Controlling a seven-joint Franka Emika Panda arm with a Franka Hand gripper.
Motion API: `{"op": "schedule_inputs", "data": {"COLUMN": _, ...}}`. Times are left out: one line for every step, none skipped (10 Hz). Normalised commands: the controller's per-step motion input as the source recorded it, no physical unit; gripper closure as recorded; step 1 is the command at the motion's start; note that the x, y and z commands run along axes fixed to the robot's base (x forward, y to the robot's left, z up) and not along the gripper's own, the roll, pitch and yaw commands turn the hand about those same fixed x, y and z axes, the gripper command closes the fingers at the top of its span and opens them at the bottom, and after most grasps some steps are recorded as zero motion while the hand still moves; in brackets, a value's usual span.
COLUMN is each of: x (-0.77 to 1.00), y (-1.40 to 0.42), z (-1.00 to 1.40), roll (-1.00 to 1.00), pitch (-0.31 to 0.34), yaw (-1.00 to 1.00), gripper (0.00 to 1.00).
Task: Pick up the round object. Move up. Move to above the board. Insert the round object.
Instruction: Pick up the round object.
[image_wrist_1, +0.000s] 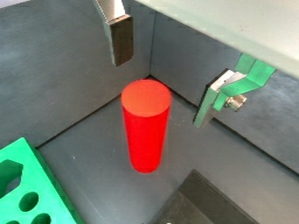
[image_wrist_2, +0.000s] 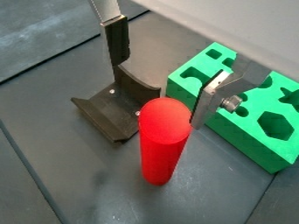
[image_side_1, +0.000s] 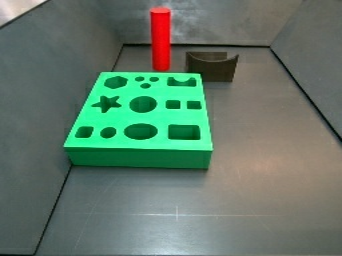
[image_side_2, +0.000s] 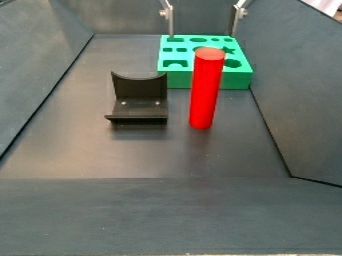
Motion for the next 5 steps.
{"op": "schedule_inputs", "data": {"x": -0.45, "y": -0.08, "z": -0.27, "roll": 0.07, "pitch": -0.203, "yaw": 0.02, "gripper": 0.0}}
{"op": "schedule_inputs", "data": {"x": -0.35, "y": 0.0, "z": -0.36, "roll": 0.06, "pitch": -0.189, "yaw": 0.03, "gripper": 0.0}}
{"op": "schedule_inputs", "data": {"x": 0.02, "y": 0.0, "z": -0.42, "roll": 0.07, "pitch": -0.044, "yaw": 0.03, "gripper": 0.0}}
{"op": "schedule_inputs", "data": {"x": 0.08, "y": 0.0, "z": -0.3, "roll": 0.06, "pitch": 0.0, "yaw": 0.0, "gripper": 0.0}}
{"op": "schedule_inputs", "data": {"x": 0.04, "y": 0.03, "z": -0.33, "roll": 0.03, "pitch": 0.0, "yaw": 0.0, "gripper": 0.0}}
